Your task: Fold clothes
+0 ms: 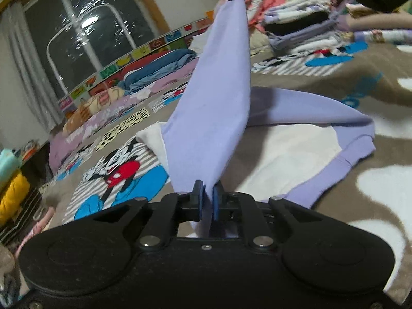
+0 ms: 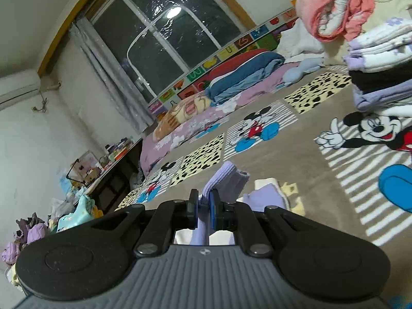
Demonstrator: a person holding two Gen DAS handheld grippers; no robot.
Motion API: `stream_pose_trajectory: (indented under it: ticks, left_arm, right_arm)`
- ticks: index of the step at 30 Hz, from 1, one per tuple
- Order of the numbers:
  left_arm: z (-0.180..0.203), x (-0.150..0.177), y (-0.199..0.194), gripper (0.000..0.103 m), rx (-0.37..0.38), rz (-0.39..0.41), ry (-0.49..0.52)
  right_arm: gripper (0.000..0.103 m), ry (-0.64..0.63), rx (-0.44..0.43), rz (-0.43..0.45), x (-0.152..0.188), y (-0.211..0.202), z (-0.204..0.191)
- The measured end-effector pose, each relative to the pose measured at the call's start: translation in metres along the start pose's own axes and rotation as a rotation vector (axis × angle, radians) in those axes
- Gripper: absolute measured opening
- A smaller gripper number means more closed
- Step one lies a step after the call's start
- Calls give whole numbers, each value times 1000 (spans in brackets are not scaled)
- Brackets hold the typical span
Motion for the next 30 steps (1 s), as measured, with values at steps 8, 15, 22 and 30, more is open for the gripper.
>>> stream_pose_trajectory:
  ticks: [8,15,22,30]
  left_arm:
    - [16,-4,-6,9,122,1,8]
    - [-77,-1,-34,29,293,109,-446]
    - [-140,37,-15,29,200,57,-800]
    - [-111,41,11,29,180,-73,-707]
  right_arm:
    - [10,62,31,13,5,-15,40]
    - [11,86,27,-25,22,-6,56]
    - [11,84,-25,-13,23,-4,53]
    - [11,184,-93,32,33,-14,74]
Point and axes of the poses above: each gripper's, at about its wrist camera, not at the fingertips, and y roughly the way its jaws point, z to its right, x to its underside, the point moved 7 cm from there along y, roughly the way its jaws point, and after that the axes turned 2 degrees about y, right-handed, at the moved point
